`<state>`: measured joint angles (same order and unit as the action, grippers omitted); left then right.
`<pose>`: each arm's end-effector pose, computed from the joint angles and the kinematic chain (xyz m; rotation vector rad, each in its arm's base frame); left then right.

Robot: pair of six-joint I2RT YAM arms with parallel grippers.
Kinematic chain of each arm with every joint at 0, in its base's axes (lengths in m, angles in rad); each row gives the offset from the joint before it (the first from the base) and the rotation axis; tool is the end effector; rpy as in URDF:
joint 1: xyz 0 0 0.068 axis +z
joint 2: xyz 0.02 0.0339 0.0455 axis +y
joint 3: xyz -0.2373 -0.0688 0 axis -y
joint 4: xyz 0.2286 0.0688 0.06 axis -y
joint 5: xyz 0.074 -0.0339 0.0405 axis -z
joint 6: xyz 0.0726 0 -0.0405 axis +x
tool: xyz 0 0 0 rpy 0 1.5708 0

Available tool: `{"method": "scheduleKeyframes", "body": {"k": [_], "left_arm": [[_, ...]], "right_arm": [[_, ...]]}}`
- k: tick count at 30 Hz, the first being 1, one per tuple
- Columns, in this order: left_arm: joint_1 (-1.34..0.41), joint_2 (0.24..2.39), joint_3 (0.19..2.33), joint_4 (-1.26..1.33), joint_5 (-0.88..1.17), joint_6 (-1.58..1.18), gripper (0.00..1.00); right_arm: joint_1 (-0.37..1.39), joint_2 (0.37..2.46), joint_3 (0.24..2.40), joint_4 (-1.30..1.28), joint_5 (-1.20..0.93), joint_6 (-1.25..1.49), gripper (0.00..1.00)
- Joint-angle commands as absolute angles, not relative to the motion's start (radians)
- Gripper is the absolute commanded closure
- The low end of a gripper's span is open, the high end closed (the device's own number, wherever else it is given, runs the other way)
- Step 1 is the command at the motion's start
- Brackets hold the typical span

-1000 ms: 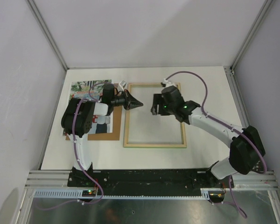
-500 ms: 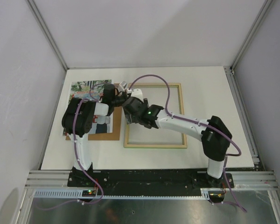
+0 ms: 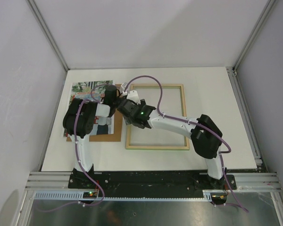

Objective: Put the photo into the frame
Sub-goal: Place the glass panel in the frame body.

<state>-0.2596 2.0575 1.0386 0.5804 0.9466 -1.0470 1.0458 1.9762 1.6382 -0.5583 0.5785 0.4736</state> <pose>0.3786 -0.1615 0.1106 -0.1797 2.2685 -1.7159 0.2515 0.3551 0.2071 -0.4137 2.2465 0.0584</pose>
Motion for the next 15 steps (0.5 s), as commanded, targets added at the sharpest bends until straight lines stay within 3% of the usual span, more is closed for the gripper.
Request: {"method": "scheduleKeyframes", "body": {"k": [1,15], "left_arm": [[-0.273,2.061,1.058,0.6,0.97,-1.043,1.0],[-0.273,2.064,1.056,0.6,0.971,-1.042,1.0]], "right_arm": [[1.041,1.999,1.683,-0.558,0.617,0.464,0.23],[1.016,2.04,1.686,-0.553,0.593,0.473,0.23]]}}
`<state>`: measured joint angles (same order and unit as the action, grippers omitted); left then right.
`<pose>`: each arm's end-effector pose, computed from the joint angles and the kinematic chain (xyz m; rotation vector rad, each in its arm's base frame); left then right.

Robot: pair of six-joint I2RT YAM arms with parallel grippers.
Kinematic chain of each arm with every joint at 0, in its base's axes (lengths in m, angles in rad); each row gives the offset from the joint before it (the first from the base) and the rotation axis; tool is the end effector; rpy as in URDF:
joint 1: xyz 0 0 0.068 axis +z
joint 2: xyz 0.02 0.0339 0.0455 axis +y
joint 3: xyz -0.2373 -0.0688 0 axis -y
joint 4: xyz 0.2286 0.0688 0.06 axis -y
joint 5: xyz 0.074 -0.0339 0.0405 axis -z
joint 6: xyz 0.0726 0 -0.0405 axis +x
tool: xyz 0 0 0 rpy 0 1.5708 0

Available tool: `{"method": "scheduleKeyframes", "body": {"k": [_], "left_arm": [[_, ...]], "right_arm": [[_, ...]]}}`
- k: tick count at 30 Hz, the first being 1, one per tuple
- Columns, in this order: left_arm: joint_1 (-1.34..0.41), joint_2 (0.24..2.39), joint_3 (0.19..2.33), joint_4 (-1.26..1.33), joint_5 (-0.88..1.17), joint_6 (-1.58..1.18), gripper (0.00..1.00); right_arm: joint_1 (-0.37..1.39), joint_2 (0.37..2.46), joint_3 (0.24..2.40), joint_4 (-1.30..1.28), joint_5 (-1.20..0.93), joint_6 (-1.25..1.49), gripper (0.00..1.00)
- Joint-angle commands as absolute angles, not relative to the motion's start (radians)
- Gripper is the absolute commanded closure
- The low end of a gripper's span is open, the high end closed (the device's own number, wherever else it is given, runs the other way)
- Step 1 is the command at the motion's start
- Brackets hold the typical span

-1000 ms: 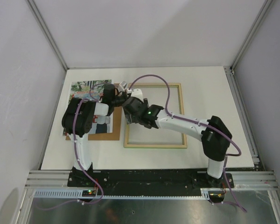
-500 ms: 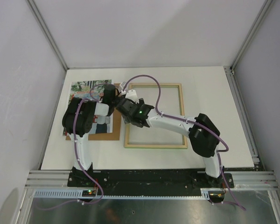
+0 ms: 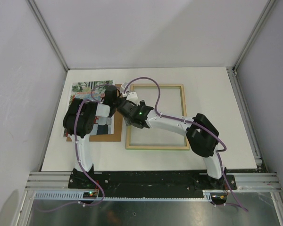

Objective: Put the photo into the frame
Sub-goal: Place the glass panel in the frame body.

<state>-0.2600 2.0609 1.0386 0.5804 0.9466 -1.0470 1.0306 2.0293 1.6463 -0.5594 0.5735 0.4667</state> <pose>0.3785 -0.1616 0.1093 -0.1820 2.2717 -1.7160 0.2595 0.3561 0.1873 -0.4296 2.2778 0.0119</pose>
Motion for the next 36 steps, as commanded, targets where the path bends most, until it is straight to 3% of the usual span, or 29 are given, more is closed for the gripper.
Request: {"method": "scheduleKeyframes", "body": {"k": [1,22,36], "left_arm": [[-0.273,2.064,1.056,0.6,0.971,-1.04,1.0],[-0.273,2.077,1.059,0.6,0.965,-1.031,0.99],[-0.269,2.089,1.06,0.6,0.951,-1.028,0.68]], "right_arm": [[1.011,2.041,1.684,-0.553,0.591,0.476,0.23],[0.966,2.034,1.66,-0.549,0.519,0.512,0.24],[0.953,2.034,1.649,-0.54,0.497,0.517,0.24]]}}
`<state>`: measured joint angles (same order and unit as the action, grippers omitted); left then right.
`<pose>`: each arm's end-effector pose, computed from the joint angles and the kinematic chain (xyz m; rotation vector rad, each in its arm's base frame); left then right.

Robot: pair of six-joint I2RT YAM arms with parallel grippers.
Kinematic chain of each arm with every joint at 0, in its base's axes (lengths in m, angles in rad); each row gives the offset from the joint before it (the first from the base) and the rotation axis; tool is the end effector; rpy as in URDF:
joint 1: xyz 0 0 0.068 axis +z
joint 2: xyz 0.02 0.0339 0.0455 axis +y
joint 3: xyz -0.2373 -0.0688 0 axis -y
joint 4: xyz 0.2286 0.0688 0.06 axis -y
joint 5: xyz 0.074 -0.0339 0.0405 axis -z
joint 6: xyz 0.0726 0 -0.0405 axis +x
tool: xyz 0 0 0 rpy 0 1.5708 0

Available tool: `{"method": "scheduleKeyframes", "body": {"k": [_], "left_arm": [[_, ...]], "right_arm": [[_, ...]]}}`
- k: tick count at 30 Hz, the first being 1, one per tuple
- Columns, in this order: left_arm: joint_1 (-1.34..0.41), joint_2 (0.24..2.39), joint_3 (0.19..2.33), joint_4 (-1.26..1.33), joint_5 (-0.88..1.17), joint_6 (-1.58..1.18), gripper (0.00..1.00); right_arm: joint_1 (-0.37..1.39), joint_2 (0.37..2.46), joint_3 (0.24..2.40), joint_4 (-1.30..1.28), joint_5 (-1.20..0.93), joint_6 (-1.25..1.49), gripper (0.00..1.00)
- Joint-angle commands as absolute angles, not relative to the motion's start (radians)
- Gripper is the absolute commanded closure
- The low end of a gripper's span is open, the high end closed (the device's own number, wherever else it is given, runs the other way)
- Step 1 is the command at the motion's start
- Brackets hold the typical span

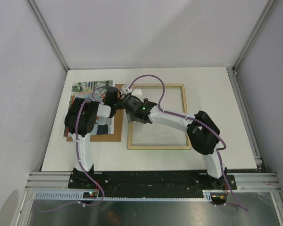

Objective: Put the photo into the frame
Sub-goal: Place the glass panel in the frame body.

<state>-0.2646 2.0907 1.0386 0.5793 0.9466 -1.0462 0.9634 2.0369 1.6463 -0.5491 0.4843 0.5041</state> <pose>0.3774 -0.1633 0.0976 -0.2012 2.3014 -1.7170 0.2803 0.3440 0.1823 -0.3520 2.3420 0.0830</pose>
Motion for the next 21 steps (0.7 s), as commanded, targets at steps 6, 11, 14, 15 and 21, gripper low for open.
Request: {"method": "scheduleKeyframes", "body": {"k": [6,11,14,15,21], "left_arm": [[-0.255,2.071,1.05,0.595,0.947,-1.019,0.56],[-0.241,2.045,1.032,0.581,0.937,-1.008,0.46],[-0.234,2.029,1.022,0.56,0.923,-1.001,0.41],[-0.23,2.021,1.016,0.554,0.919,-1.0,0.39],[-0.208,1.957,0.991,0.491,0.883,-0.978,0.31]], "right_arm": [[0.951,2.039,1.649,-0.537,0.489,0.517,0.24],[0.951,2.041,1.649,-0.537,0.485,0.517,0.24],[0.95,2.044,1.649,-0.537,0.484,0.517,0.24],[0.949,2.044,1.649,-0.537,0.484,0.516,0.24],[0.947,2.048,1.648,-0.538,0.481,0.518,0.24]]}}
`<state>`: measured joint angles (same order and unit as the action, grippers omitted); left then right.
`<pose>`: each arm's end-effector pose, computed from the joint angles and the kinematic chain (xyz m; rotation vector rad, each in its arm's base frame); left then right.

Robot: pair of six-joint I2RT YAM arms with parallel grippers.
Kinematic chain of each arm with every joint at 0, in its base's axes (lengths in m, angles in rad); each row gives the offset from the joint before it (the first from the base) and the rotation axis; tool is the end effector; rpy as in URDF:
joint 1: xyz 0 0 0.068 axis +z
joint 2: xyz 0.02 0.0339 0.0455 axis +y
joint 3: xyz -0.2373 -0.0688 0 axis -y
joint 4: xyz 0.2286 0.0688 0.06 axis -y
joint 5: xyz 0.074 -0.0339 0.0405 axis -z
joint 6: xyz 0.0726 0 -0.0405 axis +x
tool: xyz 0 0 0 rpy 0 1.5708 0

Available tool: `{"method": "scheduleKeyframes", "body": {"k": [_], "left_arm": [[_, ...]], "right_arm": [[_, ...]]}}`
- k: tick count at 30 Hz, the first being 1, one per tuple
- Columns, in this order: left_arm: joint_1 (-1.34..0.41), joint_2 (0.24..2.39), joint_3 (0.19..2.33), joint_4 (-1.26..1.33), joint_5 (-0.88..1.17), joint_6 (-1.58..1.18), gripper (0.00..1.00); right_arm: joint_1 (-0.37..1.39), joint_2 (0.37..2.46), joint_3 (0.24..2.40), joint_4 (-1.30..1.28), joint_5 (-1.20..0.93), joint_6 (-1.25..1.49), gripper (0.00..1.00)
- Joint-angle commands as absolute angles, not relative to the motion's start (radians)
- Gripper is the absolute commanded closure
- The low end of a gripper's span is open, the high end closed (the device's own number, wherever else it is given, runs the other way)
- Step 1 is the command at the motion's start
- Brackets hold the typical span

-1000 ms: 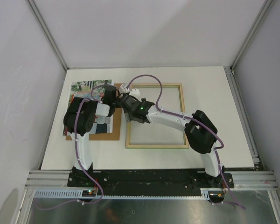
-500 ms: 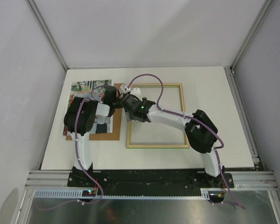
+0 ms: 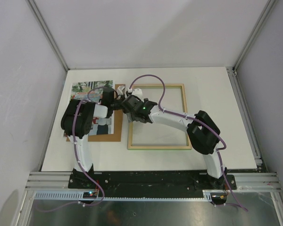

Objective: Put the photo into the frame
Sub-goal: Place the glass panel in the frame body.

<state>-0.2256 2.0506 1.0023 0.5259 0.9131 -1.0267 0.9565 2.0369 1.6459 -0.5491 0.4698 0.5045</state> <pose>0.3753 -0.1451 0.0968 -0.2883 2.3154 -1.6538 0.2820 0.3428 0.1818 -0.3507 2.3508 0.0934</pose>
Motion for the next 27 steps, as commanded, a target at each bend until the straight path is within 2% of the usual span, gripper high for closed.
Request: {"method": "scheduleKeyframes", "body": {"k": [1,13,27], "left_arm": [[-0.204,1.945,0.99,0.479,0.875,-0.971,0.3],[-0.168,1.82,1.027,0.138,0.649,-0.834,0.27],[-0.144,1.787,1.022,0.058,0.578,-0.79,0.28]], "right_arm": [[0.947,2.05,1.648,-0.537,0.479,0.518,0.24],[0.941,2.062,1.638,-0.526,0.457,0.524,0.24],[0.925,2.078,1.627,-0.499,0.42,0.521,0.24]]}}
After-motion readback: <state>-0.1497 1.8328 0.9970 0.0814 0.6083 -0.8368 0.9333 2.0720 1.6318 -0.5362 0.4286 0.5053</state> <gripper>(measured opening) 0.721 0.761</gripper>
